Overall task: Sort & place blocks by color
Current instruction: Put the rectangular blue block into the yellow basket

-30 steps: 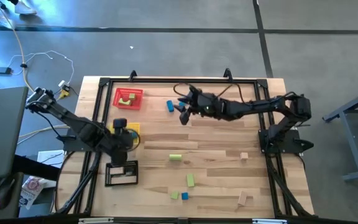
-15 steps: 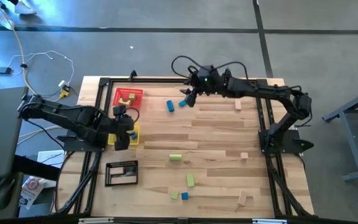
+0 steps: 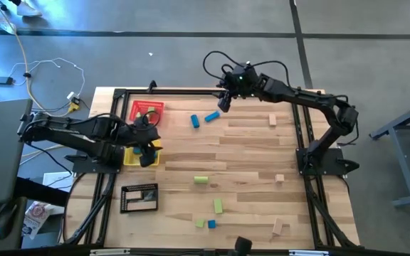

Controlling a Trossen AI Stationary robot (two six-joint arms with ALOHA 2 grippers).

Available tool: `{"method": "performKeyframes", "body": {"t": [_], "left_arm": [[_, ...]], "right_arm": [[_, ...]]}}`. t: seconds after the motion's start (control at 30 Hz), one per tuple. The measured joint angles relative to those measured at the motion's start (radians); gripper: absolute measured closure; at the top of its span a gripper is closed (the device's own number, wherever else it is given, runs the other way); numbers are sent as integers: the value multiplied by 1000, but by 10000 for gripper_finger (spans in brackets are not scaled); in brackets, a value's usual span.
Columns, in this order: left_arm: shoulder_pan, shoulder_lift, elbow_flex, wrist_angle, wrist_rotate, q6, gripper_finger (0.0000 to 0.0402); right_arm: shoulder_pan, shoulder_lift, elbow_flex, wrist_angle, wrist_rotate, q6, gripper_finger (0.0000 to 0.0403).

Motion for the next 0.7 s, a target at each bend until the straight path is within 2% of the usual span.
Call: {"method": "performKeyframes", "body": {"t": [0.1, 0.4, 0.7], "left_arm": [[7, 0, 0, 13, 27, 0, 206], [11, 0, 0, 21, 27, 0, 206], [11, 0, 0, 22, 26, 0, 206]], "right_arm": [[-14, 0, 15, -7, -41, -27, 214], [-39, 38, 17, -25, -128, -115, 214], [-39, 140, 17, -27, -140, -156, 214]]}}
